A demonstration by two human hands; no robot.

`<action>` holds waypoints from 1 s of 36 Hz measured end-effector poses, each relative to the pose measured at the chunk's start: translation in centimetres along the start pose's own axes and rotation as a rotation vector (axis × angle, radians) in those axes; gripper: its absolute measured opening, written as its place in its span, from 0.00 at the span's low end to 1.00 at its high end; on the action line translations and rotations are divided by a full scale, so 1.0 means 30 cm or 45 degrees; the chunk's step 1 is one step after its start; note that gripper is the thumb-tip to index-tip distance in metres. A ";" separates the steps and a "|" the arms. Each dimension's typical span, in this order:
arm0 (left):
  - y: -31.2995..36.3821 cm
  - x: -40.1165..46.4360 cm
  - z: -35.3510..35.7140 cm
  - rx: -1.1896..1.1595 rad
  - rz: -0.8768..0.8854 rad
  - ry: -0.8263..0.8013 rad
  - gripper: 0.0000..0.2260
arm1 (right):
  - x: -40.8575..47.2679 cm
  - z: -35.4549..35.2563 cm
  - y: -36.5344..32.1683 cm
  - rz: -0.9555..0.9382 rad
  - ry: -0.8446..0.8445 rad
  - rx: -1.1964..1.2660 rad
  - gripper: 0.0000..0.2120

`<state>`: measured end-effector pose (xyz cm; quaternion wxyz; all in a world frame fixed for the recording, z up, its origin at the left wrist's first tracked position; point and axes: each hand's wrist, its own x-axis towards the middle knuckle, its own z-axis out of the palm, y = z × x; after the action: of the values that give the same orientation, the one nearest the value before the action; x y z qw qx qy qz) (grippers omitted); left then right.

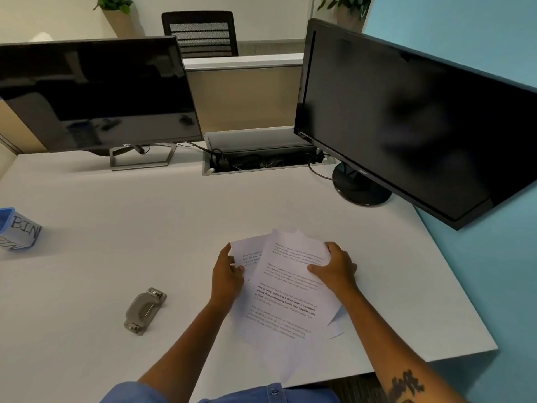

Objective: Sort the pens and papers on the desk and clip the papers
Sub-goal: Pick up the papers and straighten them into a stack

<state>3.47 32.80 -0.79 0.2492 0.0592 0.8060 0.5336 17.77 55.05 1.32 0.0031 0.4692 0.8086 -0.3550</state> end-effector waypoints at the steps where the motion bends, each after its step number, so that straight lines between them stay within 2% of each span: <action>1: -0.002 0.005 -0.007 -0.006 -0.008 0.006 0.28 | 0.004 -0.007 0.004 -0.029 -0.004 -0.006 0.22; 3: -0.007 0.016 -0.023 0.001 -0.020 0.012 0.25 | 0.015 -0.025 0.013 -0.070 -0.007 0.066 0.17; 7: -0.009 0.032 -0.060 -0.006 -0.041 -0.002 0.21 | 0.042 -0.065 0.011 -0.167 0.000 0.228 0.16; 14: -0.012 0.051 -0.085 -0.028 -0.047 -0.096 0.18 | 0.117 -0.104 -0.078 -0.501 -0.158 0.073 0.05; 22: -0.022 0.058 -0.126 -0.174 -0.112 -0.124 0.09 | 0.189 -0.119 -0.214 -0.733 -0.337 -0.051 0.04; 28: -0.006 0.051 -0.127 -0.264 -0.135 -0.134 0.16 | 0.196 -0.069 -0.288 -0.806 -0.410 -0.161 0.08; 36: 0.008 0.063 -0.133 -0.216 -0.102 -0.106 0.22 | 0.183 0.020 -0.368 -0.793 -0.412 -0.225 0.10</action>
<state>-0.07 30.25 0.00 0.3078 0.0279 0.7487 0.5865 6.09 55.47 5.33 0.0631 0.1360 0.9294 -0.3374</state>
